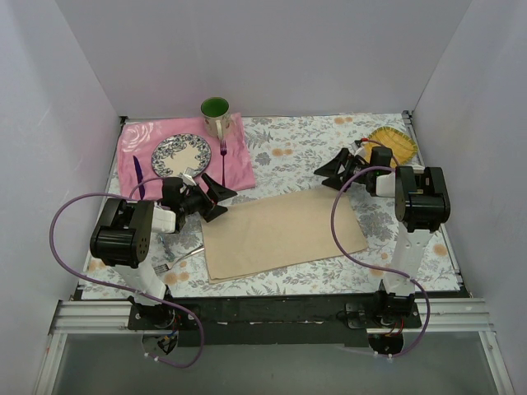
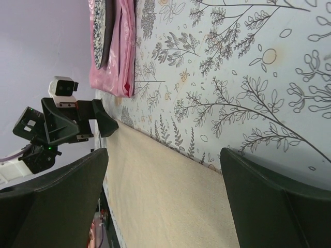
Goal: Fold the napkin into a case and place the utensils inside
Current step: Smooth out the rectangle-folded napkin at the center of the board.
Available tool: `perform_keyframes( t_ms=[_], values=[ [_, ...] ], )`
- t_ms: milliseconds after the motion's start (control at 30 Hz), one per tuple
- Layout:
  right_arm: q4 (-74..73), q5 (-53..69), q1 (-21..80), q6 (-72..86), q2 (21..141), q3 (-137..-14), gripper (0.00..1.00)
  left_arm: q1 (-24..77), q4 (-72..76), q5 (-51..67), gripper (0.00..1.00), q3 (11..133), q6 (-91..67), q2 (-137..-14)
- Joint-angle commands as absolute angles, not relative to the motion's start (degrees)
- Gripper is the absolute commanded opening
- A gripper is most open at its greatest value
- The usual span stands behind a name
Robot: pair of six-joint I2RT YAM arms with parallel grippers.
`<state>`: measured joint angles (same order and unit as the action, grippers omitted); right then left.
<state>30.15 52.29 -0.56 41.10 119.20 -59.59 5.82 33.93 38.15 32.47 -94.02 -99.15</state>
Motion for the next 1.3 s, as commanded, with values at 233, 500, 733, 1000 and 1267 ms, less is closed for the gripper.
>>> perform_keyframes(
  t_ms=[233,500,733,1000,1267],
  values=[
    [26.37,49.31,-4.04,36.04,122.61,-60.38,0.99,4.57,27.25,33.66,0.97,31.73,-90.53,-100.28],
    [24.78,53.25,-3.69,35.33,121.21,-65.47,0.99,4.57,27.25,33.84,0.97,31.99,-90.44,-100.11],
    [25.84,58.45,-1.76,40.16,110.50,-62.68,0.99,4.57,27.77,34.01,0.97,31.99,-90.44,-100.02],
    [22.50,56.87,-1.49,37.44,107.75,-55.55,0.99,4.57,27.86,34.19,0.98,31.90,-90.53,-100.02],
    [18.46,49.85,-1.76,31.74,109.95,-56.42,0.99,4.57,27.60,34.02,0.98,31.82,-90.35,-99.67]
  ],
)
